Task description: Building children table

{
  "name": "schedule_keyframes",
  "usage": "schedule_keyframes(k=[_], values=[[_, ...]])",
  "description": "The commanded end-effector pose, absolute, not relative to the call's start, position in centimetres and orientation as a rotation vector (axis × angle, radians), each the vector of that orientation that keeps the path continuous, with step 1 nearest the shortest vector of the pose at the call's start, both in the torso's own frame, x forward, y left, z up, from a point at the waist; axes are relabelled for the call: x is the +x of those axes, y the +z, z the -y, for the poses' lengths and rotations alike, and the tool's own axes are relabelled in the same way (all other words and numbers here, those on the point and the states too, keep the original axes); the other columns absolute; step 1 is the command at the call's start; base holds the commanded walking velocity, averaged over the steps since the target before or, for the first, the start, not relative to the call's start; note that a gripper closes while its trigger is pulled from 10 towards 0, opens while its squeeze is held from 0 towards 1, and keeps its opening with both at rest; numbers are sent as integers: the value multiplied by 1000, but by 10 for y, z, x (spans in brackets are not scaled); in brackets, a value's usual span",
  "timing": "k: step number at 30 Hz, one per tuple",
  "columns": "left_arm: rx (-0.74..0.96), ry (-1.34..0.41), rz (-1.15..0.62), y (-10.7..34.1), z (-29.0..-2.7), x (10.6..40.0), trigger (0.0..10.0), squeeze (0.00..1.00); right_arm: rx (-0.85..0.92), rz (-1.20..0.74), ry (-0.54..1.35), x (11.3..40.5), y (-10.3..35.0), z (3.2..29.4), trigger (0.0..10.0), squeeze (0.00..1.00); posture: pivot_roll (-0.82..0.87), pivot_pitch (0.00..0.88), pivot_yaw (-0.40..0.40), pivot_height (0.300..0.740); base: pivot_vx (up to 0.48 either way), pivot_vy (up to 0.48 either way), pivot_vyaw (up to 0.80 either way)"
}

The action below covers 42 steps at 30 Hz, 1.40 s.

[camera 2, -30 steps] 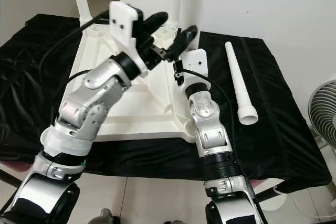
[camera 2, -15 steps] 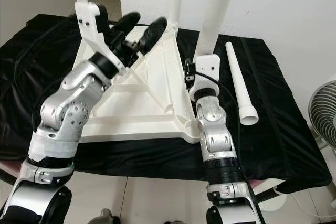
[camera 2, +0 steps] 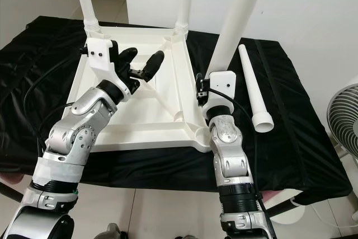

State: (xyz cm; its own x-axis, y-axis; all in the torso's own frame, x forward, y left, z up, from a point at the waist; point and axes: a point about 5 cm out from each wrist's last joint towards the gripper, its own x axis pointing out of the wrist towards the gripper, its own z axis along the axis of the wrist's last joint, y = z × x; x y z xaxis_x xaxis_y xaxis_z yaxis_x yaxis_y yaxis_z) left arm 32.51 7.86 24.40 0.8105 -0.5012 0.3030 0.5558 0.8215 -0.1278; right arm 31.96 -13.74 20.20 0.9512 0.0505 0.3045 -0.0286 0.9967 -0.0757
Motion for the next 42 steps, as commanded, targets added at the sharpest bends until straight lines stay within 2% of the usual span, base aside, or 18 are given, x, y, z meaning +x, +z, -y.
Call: schedule_keyframes(k=[1, 16, 21, 24, 42], values=[[-146, -534, 221, 228, -80, 325, 10000, 0, -60, 345, 62, 314, 205, 138, 10000, 0, 108, 35, -27, 740, 0, 0, 0], [58, -603, 229, 203, -78, 305, 10000, 0, -48, 317, 47, 311, 198, 142, 10000, 0, 114, 59, -40, 740, 0, 0, 0], [72, -617, 226, 196, -77, 298, 10000, 0, -57, 289, 50, 317, 194, 140, 10000, 0, 107, 68, -50, 740, 0, 0, 0], [99, -669, 224, 183, -77, 284, 10000, 0, -67, 273, 56, 319, 191, 140, 10000, 0, 113, 64, -51, 740, 0, 0, 0], [153, -928, 182, 171, -71, 256, 10000, 0, -59, 241, 122, 311, 180, 127, 10000, 0, 123, 56, -44, 740, 0, 0, 0]])
